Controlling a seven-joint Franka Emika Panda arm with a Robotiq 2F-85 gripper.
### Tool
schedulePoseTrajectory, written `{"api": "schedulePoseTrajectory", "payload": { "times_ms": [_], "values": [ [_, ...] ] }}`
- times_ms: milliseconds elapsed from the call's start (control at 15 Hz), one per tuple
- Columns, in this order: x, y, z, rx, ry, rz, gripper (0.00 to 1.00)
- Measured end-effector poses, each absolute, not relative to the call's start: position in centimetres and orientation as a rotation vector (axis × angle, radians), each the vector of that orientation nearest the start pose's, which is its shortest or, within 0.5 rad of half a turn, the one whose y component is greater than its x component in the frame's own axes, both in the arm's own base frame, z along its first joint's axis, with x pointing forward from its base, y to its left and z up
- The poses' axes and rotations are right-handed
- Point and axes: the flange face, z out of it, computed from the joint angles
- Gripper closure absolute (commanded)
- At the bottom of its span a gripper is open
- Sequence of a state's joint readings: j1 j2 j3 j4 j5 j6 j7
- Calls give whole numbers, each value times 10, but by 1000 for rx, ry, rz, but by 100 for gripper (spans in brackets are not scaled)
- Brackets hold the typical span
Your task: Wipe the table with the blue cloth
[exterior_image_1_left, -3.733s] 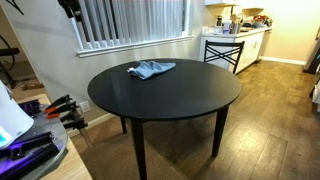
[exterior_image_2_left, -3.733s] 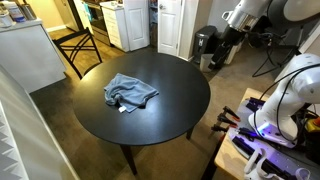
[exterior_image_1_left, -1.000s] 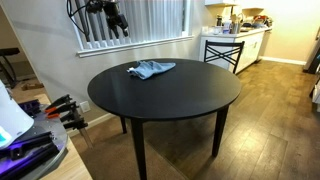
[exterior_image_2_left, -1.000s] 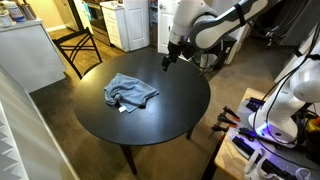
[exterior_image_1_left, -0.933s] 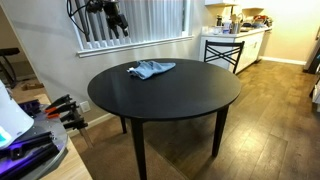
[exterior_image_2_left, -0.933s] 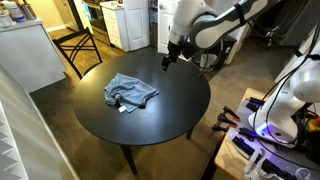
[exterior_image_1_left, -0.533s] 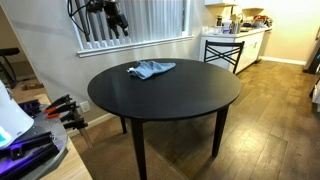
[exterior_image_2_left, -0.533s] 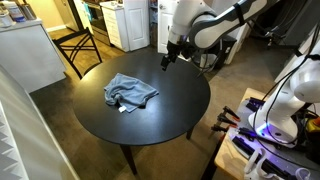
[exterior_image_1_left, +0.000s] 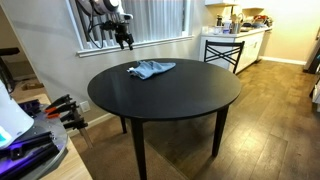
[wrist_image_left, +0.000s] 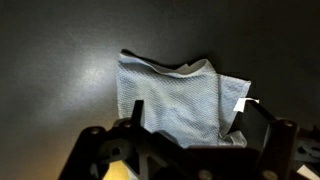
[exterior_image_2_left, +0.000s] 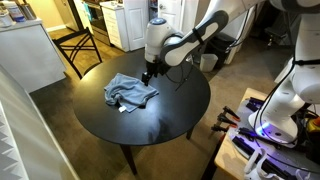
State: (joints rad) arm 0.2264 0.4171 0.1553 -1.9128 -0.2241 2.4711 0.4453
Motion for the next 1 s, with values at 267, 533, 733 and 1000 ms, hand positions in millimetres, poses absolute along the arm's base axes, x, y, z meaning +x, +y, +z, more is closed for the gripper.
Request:
{"api": "schedulePoseTrajectory", "payload": {
  "times_ms": [267, 533, 733, 1000],
  "values": [
    [635, 258, 233, -3160, -140, -239, 0],
    [660, 272, 201, -3163, -129, -245, 0],
    [677, 278, 186, -3164, -126, -275, 0],
    [702, 276, 166, -3171, -109, -326, 0]
  ]
}}
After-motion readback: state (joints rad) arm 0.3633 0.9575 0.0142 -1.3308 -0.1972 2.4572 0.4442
